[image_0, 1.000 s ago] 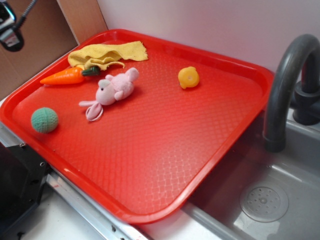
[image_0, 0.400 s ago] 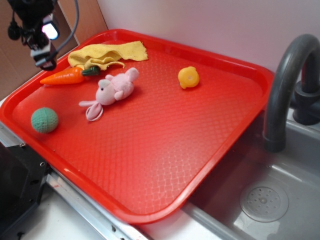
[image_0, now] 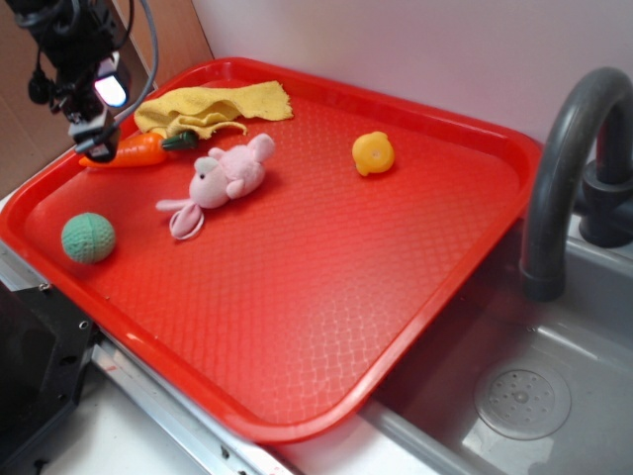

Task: Grab the carrot.

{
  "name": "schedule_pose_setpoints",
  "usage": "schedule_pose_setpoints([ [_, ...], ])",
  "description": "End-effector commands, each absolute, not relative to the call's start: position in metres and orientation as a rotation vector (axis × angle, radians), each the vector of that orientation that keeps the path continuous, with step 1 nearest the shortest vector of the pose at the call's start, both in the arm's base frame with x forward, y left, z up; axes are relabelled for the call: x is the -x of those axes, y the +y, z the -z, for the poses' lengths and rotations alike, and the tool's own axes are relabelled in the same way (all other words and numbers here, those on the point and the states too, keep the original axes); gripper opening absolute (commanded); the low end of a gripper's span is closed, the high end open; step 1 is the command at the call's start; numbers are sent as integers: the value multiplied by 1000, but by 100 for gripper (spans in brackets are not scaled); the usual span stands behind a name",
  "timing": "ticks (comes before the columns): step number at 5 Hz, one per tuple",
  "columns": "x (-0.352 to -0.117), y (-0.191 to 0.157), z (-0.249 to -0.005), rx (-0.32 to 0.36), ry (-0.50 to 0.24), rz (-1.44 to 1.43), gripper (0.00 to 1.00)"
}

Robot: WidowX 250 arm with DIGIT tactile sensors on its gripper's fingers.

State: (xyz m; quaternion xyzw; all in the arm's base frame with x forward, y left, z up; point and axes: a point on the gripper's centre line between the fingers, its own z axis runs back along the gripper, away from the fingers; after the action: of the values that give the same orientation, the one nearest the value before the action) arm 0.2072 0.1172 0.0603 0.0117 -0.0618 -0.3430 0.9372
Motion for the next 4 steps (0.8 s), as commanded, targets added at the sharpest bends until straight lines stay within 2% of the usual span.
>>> schedule_pose_setpoints([
  [1,-226,134,-46,-23,-121,720,100],
  [2,-231,124,-25,-21,-75,785,100],
  [3,-233,121,-14,-6,-61,820,100],
  [4,-230,116,-14,11,-100,875,100],
])
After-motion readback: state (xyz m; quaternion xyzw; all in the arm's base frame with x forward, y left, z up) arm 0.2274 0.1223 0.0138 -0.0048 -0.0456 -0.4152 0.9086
